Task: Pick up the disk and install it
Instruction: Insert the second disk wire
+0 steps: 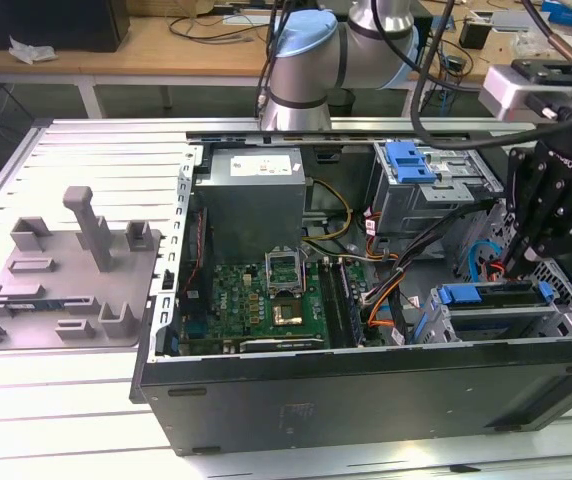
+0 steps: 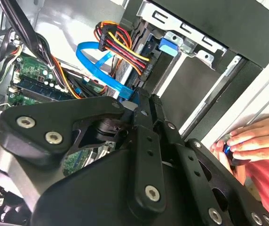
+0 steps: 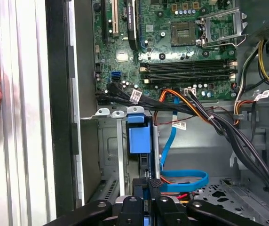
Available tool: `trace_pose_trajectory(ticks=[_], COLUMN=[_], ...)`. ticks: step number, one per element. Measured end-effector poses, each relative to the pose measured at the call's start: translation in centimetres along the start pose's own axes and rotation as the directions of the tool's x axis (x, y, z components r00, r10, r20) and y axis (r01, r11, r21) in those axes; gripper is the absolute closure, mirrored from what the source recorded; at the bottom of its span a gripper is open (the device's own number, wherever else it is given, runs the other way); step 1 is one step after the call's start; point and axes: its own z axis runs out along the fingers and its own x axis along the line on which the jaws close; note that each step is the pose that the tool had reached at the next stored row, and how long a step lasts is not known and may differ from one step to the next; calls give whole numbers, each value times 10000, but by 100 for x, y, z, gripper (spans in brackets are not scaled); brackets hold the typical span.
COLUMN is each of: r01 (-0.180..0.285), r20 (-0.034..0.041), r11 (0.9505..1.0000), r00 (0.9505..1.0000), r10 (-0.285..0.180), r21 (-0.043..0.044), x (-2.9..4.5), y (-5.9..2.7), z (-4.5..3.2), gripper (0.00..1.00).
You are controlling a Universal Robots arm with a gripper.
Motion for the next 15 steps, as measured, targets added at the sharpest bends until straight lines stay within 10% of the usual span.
trace_pose_trajectory(ticks=[15], r01=[205], r20=[520], r11=[9998], r00=[9984], r10=[-207], r21=[42], x=[60], y=[4], z=[49], gripper=[84])
